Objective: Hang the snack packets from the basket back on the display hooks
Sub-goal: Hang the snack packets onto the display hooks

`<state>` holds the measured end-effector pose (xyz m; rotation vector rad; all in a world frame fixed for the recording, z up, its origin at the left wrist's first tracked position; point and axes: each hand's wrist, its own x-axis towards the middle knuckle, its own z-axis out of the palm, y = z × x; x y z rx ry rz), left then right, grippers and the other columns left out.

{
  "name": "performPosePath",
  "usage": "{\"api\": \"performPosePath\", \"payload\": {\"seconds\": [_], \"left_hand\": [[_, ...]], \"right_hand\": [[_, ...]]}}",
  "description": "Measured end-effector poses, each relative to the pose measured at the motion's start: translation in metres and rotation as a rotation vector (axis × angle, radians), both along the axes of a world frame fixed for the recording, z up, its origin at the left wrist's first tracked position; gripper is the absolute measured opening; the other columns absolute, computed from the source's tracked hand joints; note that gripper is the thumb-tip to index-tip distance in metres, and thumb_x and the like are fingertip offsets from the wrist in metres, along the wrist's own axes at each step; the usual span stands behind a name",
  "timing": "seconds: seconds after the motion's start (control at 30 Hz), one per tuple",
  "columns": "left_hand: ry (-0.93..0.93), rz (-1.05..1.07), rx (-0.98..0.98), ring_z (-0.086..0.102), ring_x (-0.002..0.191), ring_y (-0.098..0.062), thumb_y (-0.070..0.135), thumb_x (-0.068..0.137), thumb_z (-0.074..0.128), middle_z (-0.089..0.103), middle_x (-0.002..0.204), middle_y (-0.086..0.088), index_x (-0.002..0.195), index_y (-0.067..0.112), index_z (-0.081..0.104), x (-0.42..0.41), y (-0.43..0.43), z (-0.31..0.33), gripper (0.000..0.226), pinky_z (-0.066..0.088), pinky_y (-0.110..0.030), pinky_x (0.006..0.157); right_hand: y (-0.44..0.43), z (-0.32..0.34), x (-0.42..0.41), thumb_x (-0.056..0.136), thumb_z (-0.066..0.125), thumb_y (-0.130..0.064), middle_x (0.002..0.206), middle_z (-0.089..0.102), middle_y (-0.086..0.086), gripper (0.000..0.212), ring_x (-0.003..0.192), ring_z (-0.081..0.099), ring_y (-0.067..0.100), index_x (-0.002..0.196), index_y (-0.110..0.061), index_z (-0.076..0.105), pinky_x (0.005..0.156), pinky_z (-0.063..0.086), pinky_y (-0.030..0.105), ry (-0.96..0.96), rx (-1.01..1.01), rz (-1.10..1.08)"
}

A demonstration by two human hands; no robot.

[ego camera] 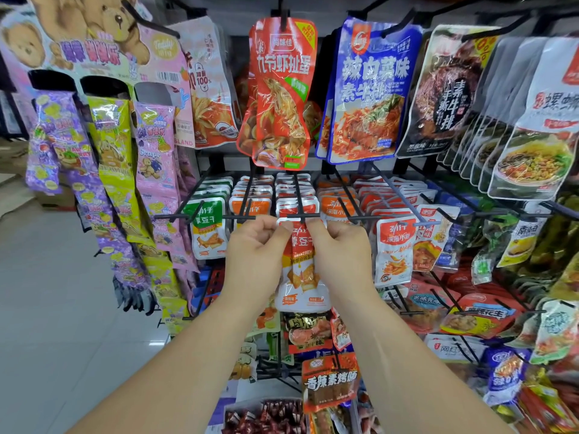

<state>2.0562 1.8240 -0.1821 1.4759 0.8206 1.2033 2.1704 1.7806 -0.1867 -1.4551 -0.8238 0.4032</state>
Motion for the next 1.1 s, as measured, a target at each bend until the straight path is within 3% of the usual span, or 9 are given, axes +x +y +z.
{"api": "performPosePath", "payload": {"seconds": [0.23, 0.3, 0.43, 0.53, 0.6, 0.7, 0.83, 0.97, 1.1], "left_hand": [[0.102, 0.125, 0.090, 0.049, 0.051, -0.011, 0.030, 0.099, 0.070, 0.058, 0.056, 0.010, 0.080, 0.029, 0.063, 0.010, 0.017, -0.014, 0.020, 0.042, -0.034, 0.057], [0.143, 0.194, 0.157, 0.055, 0.058, -0.003, 0.032, 0.097, 0.072, 0.060, 0.064, 0.011, 0.083, 0.036, 0.059, 0.013, 0.017, -0.020, 0.019, 0.045, -0.026, 0.061], [0.189, 0.224, 0.232, 0.063, 0.083, -0.004, 0.033, 0.092, 0.078, 0.063, 0.094, 0.013, 0.110, 0.035, 0.056, 0.012, 0.011, -0.042, 0.029, 0.054, -0.023, 0.072], [0.220, 0.248, 0.227, 0.067, 0.094, -0.006, 0.031, 0.093, 0.077, 0.066, 0.103, 0.014, 0.123, 0.028, 0.057, 0.010, 0.013, -0.059, 0.036, 0.055, -0.025, 0.081], [0.218, 0.256, 0.222, 0.066, 0.092, 0.001, 0.031, 0.093, 0.077, 0.066, 0.100, 0.018, 0.123, 0.029, 0.059, 0.010, 0.014, -0.059, 0.035, 0.051, -0.014, 0.078], [0.231, 0.241, 0.239, 0.063, 0.084, 0.009, 0.026, 0.094, 0.076, 0.065, 0.088, 0.021, 0.105, 0.042, 0.057, 0.014, 0.016, -0.053, 0.028, 0.045, -0.005, 0.069], [0.263, 0.229, 0.215, 0.065, 0.082, 0.001, 0.025, 0.095, 0.076, 0.068, 0.085, 0.014, 0.111, 0.027, 0.064, 0.017, 0.023, -0.052, 0.020, 0.049, -0.011, 0.067], [0.270, 0.232, 0.218, 0.066, 0.079, -0.002, 0.026, 0.095, 0.076, 0.068, 0.083, 0.014, 0.112, 0.025, 0.064, 0.015, 0.026, -0.053, 0.021, 0.054, -0.023, 0.071], [0.317, 0.207, 0.210, 0.063, 0.084, 0.001, 0.030, 0.095, 0.076, 0.063, 0.087, 0.017, 0.115, 0.023, 0.062, 0.009, 0.023, -0.048, 0.025, 0.054, -0.023, 0.076]], "right_hand": [[0.010, -0.014, 0.008, 0.098, 0.065, -0.042, 0.059, 0.053, -0.002, 0.043, 0.052, 0.046, 0.012, 0.068, -0.014, 0.055, 0.055, 0.037, 0.030, -0.169, -0.051, -0.077], [0.008, -0.021, 0.006, 0.096, 0.068, -0.042, 0.081, 0.064, -0.009, 0.022, 0.074, 0.060, 0.004, 0.094, -0.021, 0.064, 0.067, 0.045, 0.022, -0.197, -0.019, -0.106], [0.007, -0.039, 0.005, 0.095, 0.073, -0.035, 0.118, 0.060, -0.006, 0.039, 0.110, 0.055, 0.006, 0.128, -0.019, 0.061, 0.089, 0.037, 0.004, -0.305, 0.027, -0.126], [0.008, -0.044, 0.005, 0.096, 0.072, -0.035, 0.131, 0.059, -0.007, 0.050, 0.124, 0.056, 0.008, 0.141, -0.020, 0.056, 0.103, 0.045, 0.018, -0.270, 0.057, -0.106], [0.010, -0.043, 0.004, 0.098, 0.069, -0.035, 0.127, 0.061, -0.015, 0.049, 0.118, 0.062, 0.008, 0.144, -0.025, 0.055, 0.098, 0.053, 0.030, -0.250, 0.064, -0.096], [0.015, -0.039, 0.005, 0.099, 0.067, -0.037, 0.118, 0.064, -0.016, 0.045, 0.103, 0.063, 0.003, 0.142, -0.027, 0.059, 0.091, 0.054, 0.025, -0.285, 0.014, -0.126], [0.019, -0.037, 0.008, 0.100, 0.065, -0.037, 0.124, 0.060, -0.019, 0.046, 0.102, 0.054, -0.009, 0.144, -0.025, 0.060, 0.088, 0.040, 0.002, -0.296, -0.018, -0.125], [0.018, -0.037, 0.005, 0.100, 0.065, -0.037, 0.118, 0.070, -0.009, 0.044, 0.091, 0.065, 0.005, 0.143, -0.027, 0.060, 0.085, 0.053, 0.023, -0.272, -0.035, -0.139], [0.010, -0.033, 0.001, 0.101, 0.066, -0.030, 0.104, 0.061, -0.028, 0.038, 0.086, 0.060, -0.015, 0.138, -0.024, 0.062, 0.072, 0.044, 0.003, -0.245, -0.042, -0.130]]}}
